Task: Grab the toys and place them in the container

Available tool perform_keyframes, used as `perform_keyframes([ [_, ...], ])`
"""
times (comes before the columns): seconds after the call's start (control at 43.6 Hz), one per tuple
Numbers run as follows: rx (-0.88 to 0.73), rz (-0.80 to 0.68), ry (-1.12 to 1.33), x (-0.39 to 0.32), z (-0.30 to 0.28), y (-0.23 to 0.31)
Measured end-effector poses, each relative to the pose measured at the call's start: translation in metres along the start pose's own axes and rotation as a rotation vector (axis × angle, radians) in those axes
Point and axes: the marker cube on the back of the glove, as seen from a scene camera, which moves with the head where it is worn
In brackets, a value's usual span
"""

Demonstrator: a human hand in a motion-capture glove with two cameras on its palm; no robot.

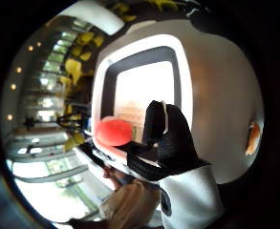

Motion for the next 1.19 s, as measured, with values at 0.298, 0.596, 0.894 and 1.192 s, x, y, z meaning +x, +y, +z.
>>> perform_keyframes([
  [0.298,0.009,0.03,-0.041,0.087,0.043,0.02],
  [0.596,-0.017,0.081,-0.001,0.14,0.067,0.033],
  [0.894,-0.004,0.126,0.11,0.163,0.061,0.039],
  [1.192,0.017,0.123,0.115,0.159,0.051,0.038],
])
